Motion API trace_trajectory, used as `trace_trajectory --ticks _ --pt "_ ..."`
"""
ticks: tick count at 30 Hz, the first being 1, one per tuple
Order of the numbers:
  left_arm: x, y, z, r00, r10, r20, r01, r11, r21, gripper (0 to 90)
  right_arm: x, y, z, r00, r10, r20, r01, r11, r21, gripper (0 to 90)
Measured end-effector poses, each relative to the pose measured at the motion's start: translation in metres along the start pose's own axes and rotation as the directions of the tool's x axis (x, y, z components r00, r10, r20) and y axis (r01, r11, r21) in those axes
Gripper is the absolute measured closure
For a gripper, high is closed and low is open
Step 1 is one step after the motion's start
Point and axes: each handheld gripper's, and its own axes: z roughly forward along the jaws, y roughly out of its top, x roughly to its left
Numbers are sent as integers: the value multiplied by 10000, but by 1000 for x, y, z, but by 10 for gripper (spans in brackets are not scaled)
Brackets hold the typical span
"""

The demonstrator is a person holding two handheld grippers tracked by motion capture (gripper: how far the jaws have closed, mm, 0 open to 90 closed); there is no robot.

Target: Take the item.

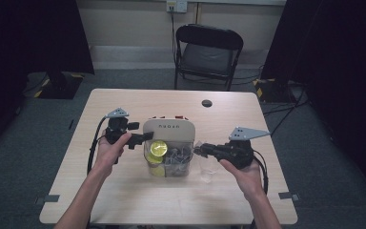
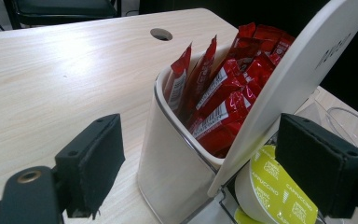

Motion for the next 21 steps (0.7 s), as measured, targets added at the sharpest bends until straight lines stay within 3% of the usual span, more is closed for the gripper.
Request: trace_trajectory --ticks 10,21 --pt "0 0 0 10000 30 -56 -30 10000 16 151 -10 -15 -17 9986 139 507 -150 9997 211 870" --pt "0 -1 0 10000 49 -68 -48 10000 17 154 -16 -36 -20 9969 335 716 -381 9972 642 870"
